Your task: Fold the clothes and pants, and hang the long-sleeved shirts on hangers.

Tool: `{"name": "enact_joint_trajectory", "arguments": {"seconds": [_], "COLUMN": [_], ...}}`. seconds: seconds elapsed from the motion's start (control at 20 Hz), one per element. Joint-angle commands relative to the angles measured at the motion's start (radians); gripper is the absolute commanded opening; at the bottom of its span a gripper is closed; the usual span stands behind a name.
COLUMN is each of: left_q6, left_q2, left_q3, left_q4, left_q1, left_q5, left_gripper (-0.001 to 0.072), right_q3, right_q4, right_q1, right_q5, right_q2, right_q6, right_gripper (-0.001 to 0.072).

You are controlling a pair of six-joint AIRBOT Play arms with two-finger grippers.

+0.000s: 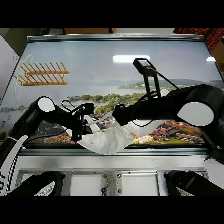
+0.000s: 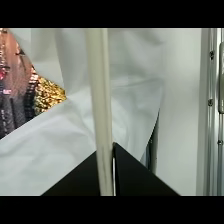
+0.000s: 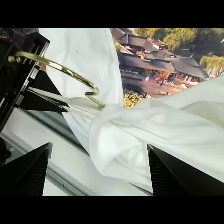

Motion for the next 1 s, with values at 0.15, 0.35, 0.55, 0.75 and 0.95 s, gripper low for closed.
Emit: {"name": "enact_joint_trajectory", "arguments": {"seconds": [0.15,0.35,0.55,0.75,0.95], "left_q6": [0.000,0.000,0.000,0.000,0.000], "left_q2": [0.000,0.000,0.000,0.000,0.000], "left_q3": [0.000,0.000,0.000,0.000,0.000], "left_q4": [0.000,0.000,0.000,0.000,0.000], "left_q1": [0.000,0.000,0.000,0.000,0.000], "left_q5": [0.000,0.000,0.000,0.000,-0.008], "left_gripper": [0.0012,0.0012,0.0012,0.0012,0.0012], "right_q3": [0.001,0.000,-0.034,-0.168,-0.293], "right_q4": [0.306,0.445,0.480,0.725,0.764], "right_q1": [-0.245,-0.418,-0.541,-0.680,-0.773], "right_q5": [0.153,0.191,0.245,0.263,0.267], "right_q2": [0.048,0.049,0.048,0.048,0.043], "right_q6": [-0.384,-0.526,-0.748,-1.007,-1.287], "right_gripper": [0.0662,0.0662,0.0656,0.0656,0.0656]}}
